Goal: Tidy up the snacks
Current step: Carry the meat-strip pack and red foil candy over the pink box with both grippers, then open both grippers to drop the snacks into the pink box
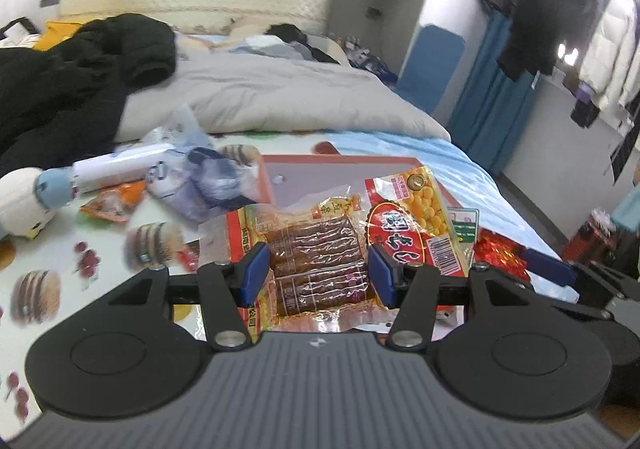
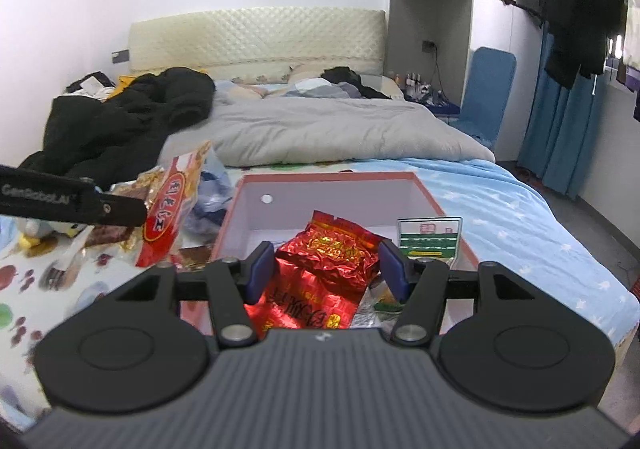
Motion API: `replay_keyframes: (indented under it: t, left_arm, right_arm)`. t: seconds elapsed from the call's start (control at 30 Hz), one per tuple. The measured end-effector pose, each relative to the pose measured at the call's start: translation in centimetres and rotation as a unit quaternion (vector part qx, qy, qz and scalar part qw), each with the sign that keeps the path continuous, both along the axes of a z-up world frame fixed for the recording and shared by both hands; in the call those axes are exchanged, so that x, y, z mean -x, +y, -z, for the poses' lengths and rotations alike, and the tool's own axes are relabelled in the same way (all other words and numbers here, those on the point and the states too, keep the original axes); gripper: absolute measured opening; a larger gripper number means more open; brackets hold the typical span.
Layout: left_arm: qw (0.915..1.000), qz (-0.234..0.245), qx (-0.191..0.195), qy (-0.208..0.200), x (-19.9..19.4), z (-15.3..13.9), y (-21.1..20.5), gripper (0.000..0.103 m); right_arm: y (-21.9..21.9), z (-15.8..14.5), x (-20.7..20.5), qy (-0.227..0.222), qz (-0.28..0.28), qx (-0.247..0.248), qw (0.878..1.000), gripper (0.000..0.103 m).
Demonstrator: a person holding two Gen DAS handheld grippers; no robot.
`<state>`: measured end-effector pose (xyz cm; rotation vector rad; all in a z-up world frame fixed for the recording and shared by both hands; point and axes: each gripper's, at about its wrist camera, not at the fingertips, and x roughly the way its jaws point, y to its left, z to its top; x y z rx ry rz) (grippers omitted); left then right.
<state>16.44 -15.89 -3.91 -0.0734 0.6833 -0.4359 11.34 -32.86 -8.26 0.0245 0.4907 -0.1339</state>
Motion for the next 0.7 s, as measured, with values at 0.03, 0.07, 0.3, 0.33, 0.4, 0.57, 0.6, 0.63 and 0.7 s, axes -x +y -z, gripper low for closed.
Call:
replay_keyframes:
  t: [0.03, 0.07, 0.3, 0.33, 0.4, 0.57, 0.6, 0.63, 0.7]
  left_arm:
    - [1.0, 0.004, -0.001, 0.003, -0.5, 0.1, -0.6, 0.06]
    - [1.0, 0.006, -0.007, 0.004, -0.9, 0.1, -1.3, 0.06]
    - [0.9985, 0.032, -0.022, 0.038, -4.9, 1.1, -4.9, 0.06]
    - [0.9979, 0.035, -0.023, 0.048, -5.6, 1.3, -5.3, 0.06]
    - [0.9966, 0.044, -0.03, 0.063, -6.9, 1.9, -6.2, 0.06]
    - [0.9882, 0.077, -0.043, 0.125, -9.8, 3.5, -8.5, 0.06]
    - [0.9882, 0.073, -0.051, 0.124, -10.0, 3.7, -8.8, 0.06]
    - [0.9875, 0.076, -0.058, 0.125, -10.3, 4.1, -9.2, 0.06]
    - [0.9855, 0.082, -0.058, 0.137, -10.8, 4.7, -9.7, 0.053]
  right_arm:
    - [-0.5, 0.1, -0.5, 0.002, 0.002, -0.003, 1.0, 0.06]
    - [-1.1, 0.2, -1.0, 0.005, 0.003, -0.004, 1.0, 0.06]
    - [-4.2, 0.9, -4.7, 0.054, -0.025, -0.049, 0.997, 0.06]
    - [-4.5, 1.1, -5.0, 0.06, -0.029, -0.049, 0.997, 0.06]
    - [-5.1, 1.5, -5.9, 0.073, -0.035, -0.058, 0.995, 0.06]
    - [-7.7, 3.6, -8.2, 0.127, -0.036, -0.092, 0.987, 0.06]
    - [-8.4, 4.0, -8.6, 0.141, -0.034, -0.105, 0.984, 0.06]
    - [-9.2, 4.6, -9.0, 0.154, -0.026, -0.114, 0.981, 0.06]
    - [-10.1, 5.2, -9.6, 0.172, -0.02, -0.113, 0.978, 0.06]
